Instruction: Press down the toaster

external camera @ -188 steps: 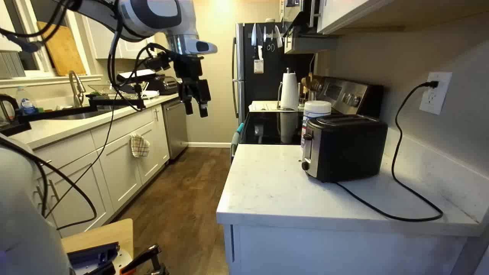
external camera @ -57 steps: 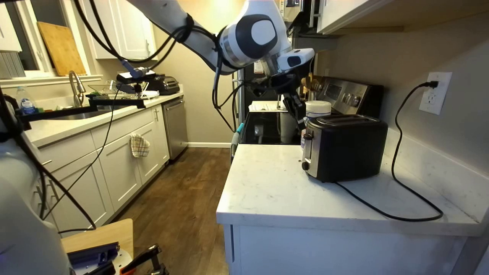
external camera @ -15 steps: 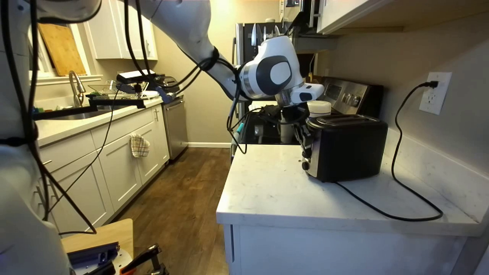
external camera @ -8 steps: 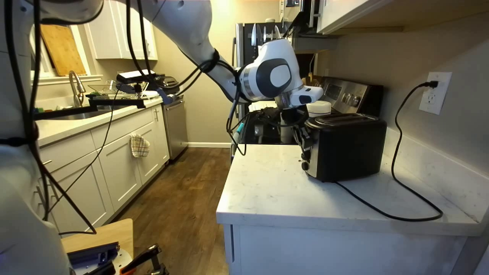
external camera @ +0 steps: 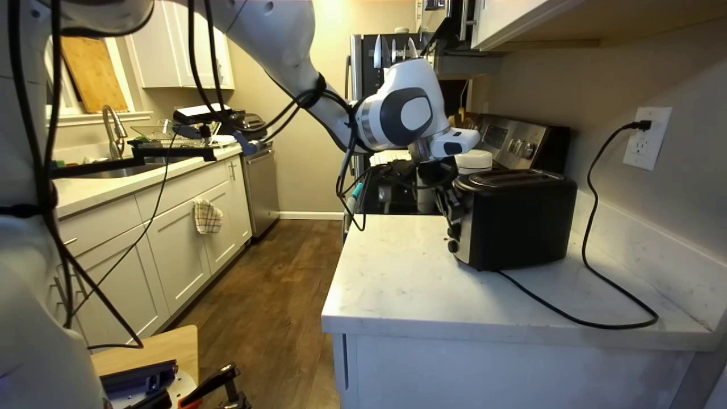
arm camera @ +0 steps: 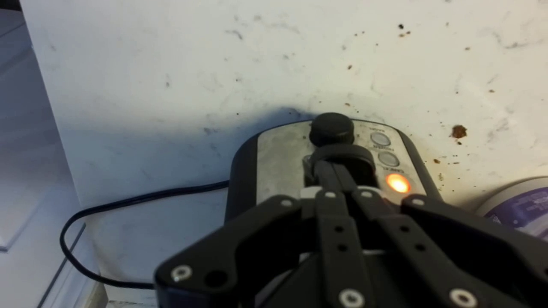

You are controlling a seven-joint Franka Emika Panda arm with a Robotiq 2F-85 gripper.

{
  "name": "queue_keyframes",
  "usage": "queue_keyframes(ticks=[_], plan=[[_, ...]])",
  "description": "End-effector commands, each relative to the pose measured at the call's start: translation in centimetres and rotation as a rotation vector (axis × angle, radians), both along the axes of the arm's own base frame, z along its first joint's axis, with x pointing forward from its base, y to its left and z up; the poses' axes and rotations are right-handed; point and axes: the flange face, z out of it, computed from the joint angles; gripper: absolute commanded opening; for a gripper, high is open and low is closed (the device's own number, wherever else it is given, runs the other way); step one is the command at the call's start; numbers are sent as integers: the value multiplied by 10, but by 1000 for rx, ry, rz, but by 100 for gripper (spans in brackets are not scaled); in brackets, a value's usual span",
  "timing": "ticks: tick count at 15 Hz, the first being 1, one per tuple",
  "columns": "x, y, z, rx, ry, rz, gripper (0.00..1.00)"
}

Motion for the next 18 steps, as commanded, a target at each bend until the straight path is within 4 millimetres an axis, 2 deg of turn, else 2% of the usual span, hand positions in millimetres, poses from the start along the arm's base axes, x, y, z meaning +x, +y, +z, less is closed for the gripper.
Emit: queue_keyframes(ticks=[1, 2, 5, 8, 12, 18], plan=[[-8, 0, 5, 34, -12, -17, 0], [-12, -2, 26, 40, -41, -14, 0], [-26, 1, 64, 90, -53, 2, 0], [-49, 21, 92, 149, -3, 42, 0], [-66, 45, 93, 182, 118, 34, 0], [-72, 56, 76, 181, 201, 36, 0]])
